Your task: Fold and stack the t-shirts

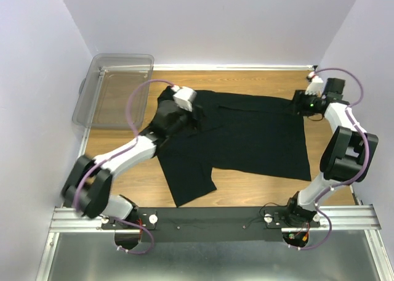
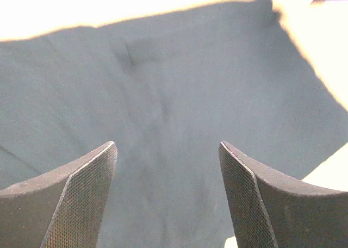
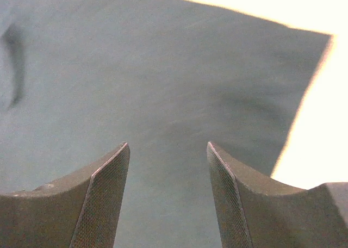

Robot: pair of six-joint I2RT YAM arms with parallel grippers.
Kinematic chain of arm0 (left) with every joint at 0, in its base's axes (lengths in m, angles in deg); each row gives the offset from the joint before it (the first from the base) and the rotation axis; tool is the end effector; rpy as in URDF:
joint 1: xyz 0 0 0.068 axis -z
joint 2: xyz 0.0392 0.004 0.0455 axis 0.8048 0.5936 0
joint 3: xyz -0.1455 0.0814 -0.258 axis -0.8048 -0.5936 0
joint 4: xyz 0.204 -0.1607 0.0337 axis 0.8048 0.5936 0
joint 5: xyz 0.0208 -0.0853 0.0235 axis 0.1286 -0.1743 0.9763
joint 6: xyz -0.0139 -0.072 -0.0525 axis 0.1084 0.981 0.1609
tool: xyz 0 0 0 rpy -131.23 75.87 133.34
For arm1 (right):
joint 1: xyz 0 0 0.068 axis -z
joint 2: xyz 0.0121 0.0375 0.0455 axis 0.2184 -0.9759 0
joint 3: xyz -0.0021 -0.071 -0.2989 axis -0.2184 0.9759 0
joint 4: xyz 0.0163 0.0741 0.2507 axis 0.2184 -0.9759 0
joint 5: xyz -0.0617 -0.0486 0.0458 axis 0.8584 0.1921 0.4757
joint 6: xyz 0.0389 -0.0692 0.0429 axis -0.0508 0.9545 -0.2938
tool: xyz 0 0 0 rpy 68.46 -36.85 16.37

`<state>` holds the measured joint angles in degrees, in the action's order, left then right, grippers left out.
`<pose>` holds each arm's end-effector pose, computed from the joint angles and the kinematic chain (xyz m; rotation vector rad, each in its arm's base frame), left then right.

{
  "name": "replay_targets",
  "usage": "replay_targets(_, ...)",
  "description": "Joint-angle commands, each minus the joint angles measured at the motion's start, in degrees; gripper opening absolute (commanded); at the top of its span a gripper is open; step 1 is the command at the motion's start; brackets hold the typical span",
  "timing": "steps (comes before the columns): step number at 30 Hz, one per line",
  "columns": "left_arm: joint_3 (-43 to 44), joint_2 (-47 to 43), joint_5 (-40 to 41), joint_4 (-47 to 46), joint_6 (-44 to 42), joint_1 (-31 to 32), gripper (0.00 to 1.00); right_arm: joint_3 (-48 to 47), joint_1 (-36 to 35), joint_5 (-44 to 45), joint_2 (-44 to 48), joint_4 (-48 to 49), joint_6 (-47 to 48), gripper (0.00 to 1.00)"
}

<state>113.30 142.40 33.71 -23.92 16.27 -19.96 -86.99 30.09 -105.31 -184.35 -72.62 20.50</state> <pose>0.2972 -0.2116 0.2715 0.3578 1.9148 -0.7520 0.3875 -0.0739 0.2364 -0.1312 2.3168 0.4993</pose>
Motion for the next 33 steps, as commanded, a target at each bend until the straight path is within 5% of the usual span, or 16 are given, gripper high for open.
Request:
replay_targets(1, -7.1, -4.7, 8.7, -8.3, 6.1, -4.5, 0.84, -8.4, 5.1, 9.1, -8.0, 4.5, -5.7, 0.65)
replay_targets(6, -15.9, -5.4, 4.3, -14.3, 9.6, -6.8, 0.83, -17.6, 6.3, 14.1, -19.2, 5.6, -14.1, 0.63)
replay_targets(15, -18.7, -2.9, 2.5, -15.2, 9.2, -7.2, 0.83, -29.3, 6.7, 13.5, -33.3, 7.5, -21.9, 0.59)
replay_targets(20, -20.0, -3.6, 2.5, -15.0, 9.2, -7.3, 0.82, -30.6, 6.7, 9.5, -36.1, 7.5, -23.3, 0.44)
replay_targets(30, -21.3, -4.1, 1.2, -15.0, 10.5, -7.3, 0.82, -29.3, 6.7, 7.3, -34.3, 7.4, -23.0, 0.34)
replay_targets(33, -21.6, -4.8, 1.4, -15.0, 10.8, -7.3, 0.82, -29.3, 6.7, 6.5, -33.8, 7.4, -22.9, 0.21)
